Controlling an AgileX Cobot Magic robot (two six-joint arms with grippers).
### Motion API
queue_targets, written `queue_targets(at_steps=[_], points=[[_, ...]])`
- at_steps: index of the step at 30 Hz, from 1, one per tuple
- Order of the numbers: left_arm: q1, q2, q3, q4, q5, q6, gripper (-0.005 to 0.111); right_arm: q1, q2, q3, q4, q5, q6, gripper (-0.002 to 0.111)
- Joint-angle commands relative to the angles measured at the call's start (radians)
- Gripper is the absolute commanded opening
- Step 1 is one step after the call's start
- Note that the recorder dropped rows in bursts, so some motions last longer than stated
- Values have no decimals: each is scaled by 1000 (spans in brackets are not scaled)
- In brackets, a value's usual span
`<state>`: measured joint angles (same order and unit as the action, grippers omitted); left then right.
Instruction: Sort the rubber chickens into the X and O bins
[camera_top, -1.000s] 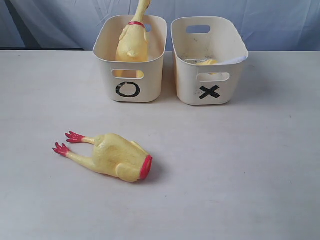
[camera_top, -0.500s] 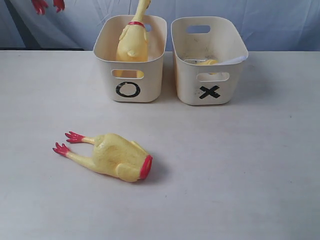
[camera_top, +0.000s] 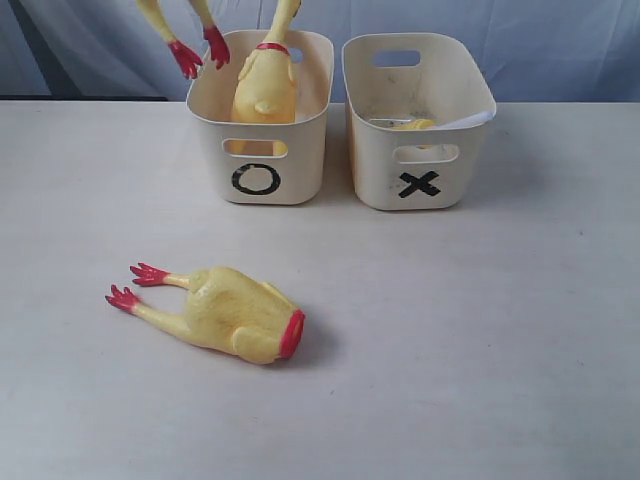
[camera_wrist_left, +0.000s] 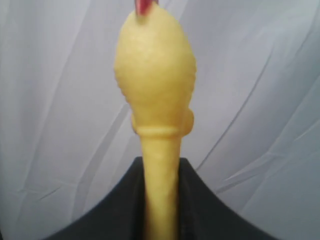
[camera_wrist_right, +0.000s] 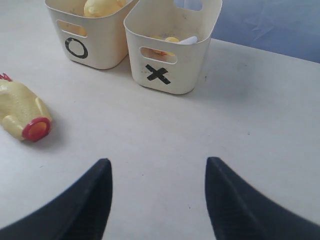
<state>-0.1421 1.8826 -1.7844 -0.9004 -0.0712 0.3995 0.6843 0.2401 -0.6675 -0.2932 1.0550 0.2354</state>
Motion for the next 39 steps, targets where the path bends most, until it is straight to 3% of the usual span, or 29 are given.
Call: queue_targets(at_steps=[1,7,13,17,34,39], points=[[-35,43,-38,58,-53,-31,0,5,-5,4,-1,-12,-11,53],[-54,100,-57,243,-88,-203,0,5,-5,4,14,-10,-25,53],[-83,156,-59,610,-139,-518,0,5,-5,4,14,-10,-25,53],[-110,181,-59,848,-136,-614,0,5,-5,4,14,-12,-25,53],[-123,264,-59,881,60,-604,0,5,-5,4,14,-14,-25,53],[-142,275,-59,973,71,-599,0,5,-5,4,14,-16,-25,53]])
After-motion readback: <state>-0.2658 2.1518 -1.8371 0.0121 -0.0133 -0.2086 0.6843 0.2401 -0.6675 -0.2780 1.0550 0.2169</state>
